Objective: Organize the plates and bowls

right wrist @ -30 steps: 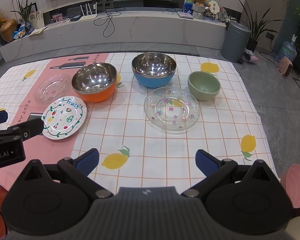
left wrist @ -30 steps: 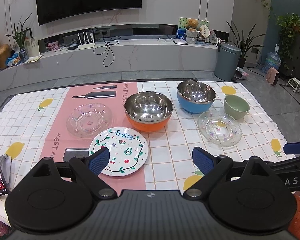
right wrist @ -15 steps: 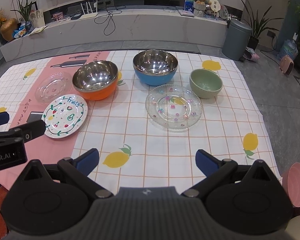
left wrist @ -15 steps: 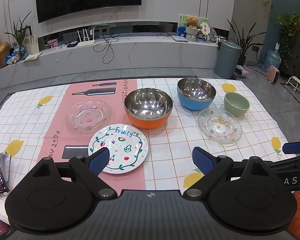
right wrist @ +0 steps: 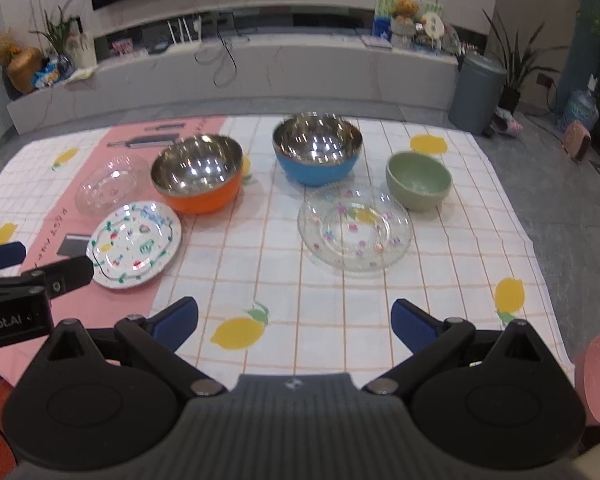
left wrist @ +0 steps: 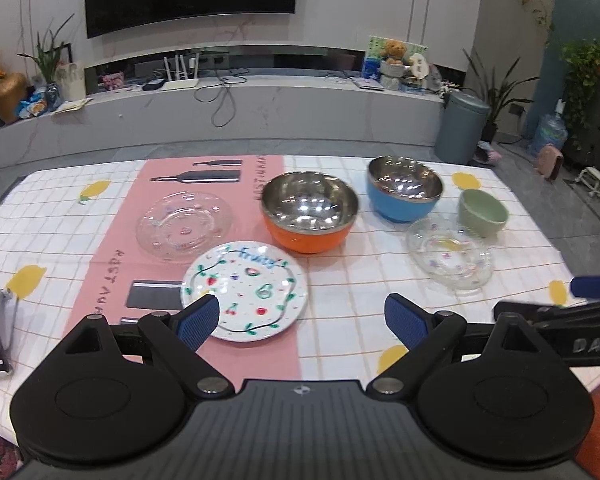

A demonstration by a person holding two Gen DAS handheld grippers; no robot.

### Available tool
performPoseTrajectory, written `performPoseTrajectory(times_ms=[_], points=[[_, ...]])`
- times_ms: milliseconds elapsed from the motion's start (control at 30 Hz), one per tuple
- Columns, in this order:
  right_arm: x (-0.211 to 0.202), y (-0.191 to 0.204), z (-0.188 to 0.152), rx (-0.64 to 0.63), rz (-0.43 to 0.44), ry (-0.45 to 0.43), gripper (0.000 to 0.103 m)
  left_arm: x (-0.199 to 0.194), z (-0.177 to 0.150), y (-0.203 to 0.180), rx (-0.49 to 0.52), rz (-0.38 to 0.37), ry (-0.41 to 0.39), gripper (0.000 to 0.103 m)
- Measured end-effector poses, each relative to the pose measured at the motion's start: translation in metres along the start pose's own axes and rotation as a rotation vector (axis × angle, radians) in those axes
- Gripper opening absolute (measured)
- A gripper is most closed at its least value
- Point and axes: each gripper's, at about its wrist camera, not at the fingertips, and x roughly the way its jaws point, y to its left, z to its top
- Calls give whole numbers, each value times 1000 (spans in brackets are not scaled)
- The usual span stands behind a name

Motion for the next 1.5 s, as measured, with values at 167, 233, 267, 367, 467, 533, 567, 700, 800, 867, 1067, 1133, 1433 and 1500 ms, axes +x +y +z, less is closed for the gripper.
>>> performPoseTrajectory(times_ms=[167,233,267,367,467,533,567,700,800,867,1067,1133,1433,1500], points=[[2,5,-7,-13,25,-108,100,4,-2,18,-95,-15,-41,103],[6,8,-9,-27,47,-120,100,6,-3,26,-141,-29,-49,103],[10,10,-9,-33,58,-116,100,8,-3,30,-158,-33,-50,103],[20,16,-7,-36,94,-109,100,13,-5,38,-154,-16,-65,102],[30,19,-3,-20,140,-102,100,24,-5,50,-151,-21,-51,86],[40,25,3,-17,153,-83,97,32,-5,62,-175,-9,-18,82],[45,28,5,-16,160,-81,89,38,-4,68,-190,6,-10,78],[69,37,15,-8,182,-73,68,62,-4,93,-184,79,10,52],[96,42,23,17,235,-34,40,81,-4,110,-170,103,19,34],[116,47,28,28,251,-6,17,93,-2,117,-153,138,33,31],[163,68,34,12,278,-3,10,118,1,134,-230,13,53,18],[176,71,36,23,303,-1,10,125,-1,137,-247,6,49,6],[212,78,41,66,369,102,17,146,-11,146,-319,-62,67,9],[216,76,41,83,369,92,23,148,-12,149,-335,-46,67,10]])
